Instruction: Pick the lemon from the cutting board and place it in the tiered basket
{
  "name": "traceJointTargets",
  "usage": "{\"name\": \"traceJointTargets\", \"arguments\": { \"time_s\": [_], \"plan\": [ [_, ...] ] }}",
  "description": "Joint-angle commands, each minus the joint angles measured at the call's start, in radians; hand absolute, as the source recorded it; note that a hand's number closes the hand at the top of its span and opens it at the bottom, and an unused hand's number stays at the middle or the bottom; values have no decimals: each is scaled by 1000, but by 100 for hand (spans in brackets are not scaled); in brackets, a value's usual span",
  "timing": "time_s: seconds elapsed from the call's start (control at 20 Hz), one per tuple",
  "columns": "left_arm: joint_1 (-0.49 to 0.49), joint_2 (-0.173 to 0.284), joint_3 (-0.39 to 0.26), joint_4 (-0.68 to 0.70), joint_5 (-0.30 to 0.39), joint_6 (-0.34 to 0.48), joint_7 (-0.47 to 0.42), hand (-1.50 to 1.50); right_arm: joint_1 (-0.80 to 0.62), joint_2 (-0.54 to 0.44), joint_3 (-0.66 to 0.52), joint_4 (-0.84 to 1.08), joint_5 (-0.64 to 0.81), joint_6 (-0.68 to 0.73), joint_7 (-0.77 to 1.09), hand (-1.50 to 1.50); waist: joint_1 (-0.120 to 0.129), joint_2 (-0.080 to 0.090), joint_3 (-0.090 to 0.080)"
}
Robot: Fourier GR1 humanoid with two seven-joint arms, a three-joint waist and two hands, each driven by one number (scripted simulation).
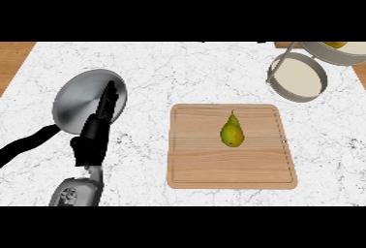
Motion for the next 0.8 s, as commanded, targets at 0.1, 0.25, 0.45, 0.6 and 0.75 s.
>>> {"name": "traceJointTargets", "arguments": {
  "time_s": [0.1,0.25,0.45,0.6,0.75],
  "plan": [
    [28,-5,-22,-31,-10,-2,6,0,6,-164,-134,119,-75,-13,34,-150,3,1,1],
    [46,-14,-16,-1,-4,2,-42,0,61,-262,-210,172,-133,39,20,-150,-8,2,1],
    [15,0,-2,-40,-4,4,21,0,184,-381,-303,251,-208,119,-118,-150,-10,5,4],
    [-25,-12,4,9,-12,19,7,0,261,-457,-318,301,-218,189,-197,-150,-11,10,5],
    [1,0,15,14,2,6,-13,0,358,-514,-361,347,-253,265,-286,-150,-15,8,6]
  ]
}}
